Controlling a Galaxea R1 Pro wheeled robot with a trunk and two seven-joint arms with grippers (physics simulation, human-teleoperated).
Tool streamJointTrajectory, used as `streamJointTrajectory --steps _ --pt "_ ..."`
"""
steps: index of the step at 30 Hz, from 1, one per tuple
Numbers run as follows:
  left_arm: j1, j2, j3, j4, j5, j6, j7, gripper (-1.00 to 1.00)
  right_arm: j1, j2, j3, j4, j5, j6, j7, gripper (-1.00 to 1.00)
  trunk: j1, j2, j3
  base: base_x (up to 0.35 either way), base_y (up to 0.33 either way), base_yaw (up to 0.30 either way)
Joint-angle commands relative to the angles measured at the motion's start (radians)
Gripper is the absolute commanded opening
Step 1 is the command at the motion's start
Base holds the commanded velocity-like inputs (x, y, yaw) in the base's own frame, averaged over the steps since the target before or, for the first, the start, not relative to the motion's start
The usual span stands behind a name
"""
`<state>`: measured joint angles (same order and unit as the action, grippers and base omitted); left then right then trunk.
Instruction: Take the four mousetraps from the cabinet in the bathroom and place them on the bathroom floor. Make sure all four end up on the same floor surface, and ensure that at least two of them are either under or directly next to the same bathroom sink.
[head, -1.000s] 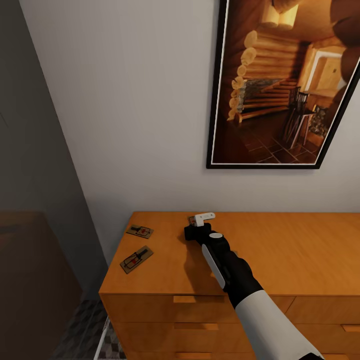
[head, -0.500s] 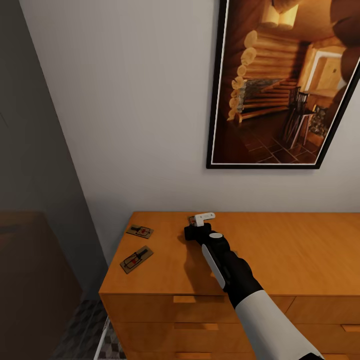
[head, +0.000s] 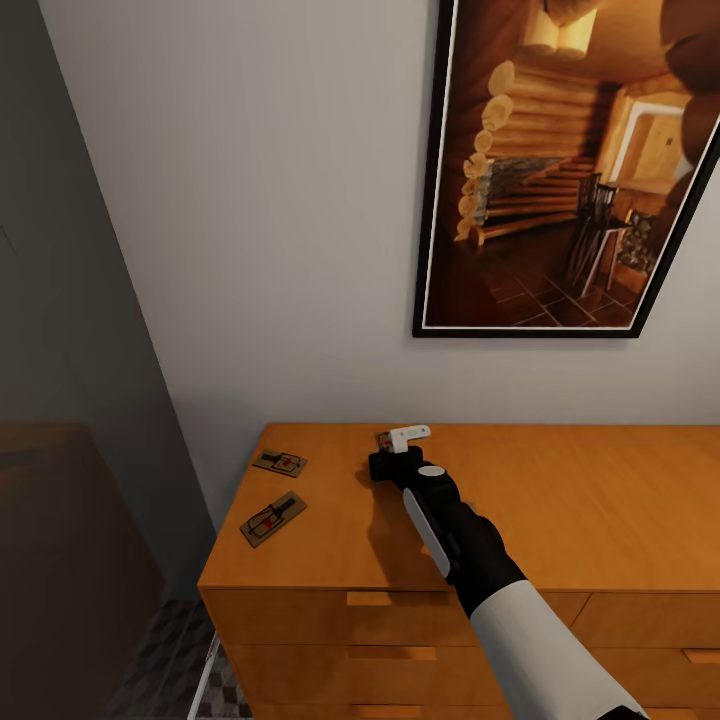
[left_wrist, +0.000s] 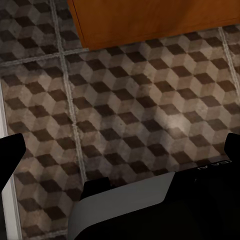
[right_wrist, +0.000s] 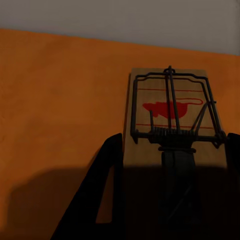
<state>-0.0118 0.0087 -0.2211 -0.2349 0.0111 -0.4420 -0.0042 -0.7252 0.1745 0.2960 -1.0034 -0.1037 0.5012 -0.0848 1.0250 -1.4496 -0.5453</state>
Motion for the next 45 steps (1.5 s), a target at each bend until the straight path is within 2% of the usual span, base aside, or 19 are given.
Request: streamJointTrajectory --steps 1,17,31,45 --pt "0.0 0.0 -0.003 0.0 0.001 -0.003 0.0 1.0 0.0 0.0 0.001 0.018 -0.008 0.005 -0.01 -1.0 0.0 0.0 -0.001 0.0 0.0 0.0" --pt "-0.001 0.0 -0.003 0.011 0.001 -0.003 0.0 1.0 0.0 0.0 0.0 -0.044 -0.006 0.033 -0.012 -1.0 0.0 0.0 -0.001 0.0 0.0 0.0" --pt "-0.001 -0.001 -0.003 0.011 0.001 -0.003 0.0 1.0 0.0 0.0 -0.001 -0.054 -0.005 0.043 -0.015 -1.0 0.0 0.0 -0.001 0.0 0.0 0.0" --pt "0.0 -0.001 -0.003 0.011 0.001 -0.003 0.0 1.0 0.0 0.0 -0.001 -0.115 -0.004 0.103 -0.016 -1.0 0.0 0.0 -0.001 0.0 0.0 0.0"
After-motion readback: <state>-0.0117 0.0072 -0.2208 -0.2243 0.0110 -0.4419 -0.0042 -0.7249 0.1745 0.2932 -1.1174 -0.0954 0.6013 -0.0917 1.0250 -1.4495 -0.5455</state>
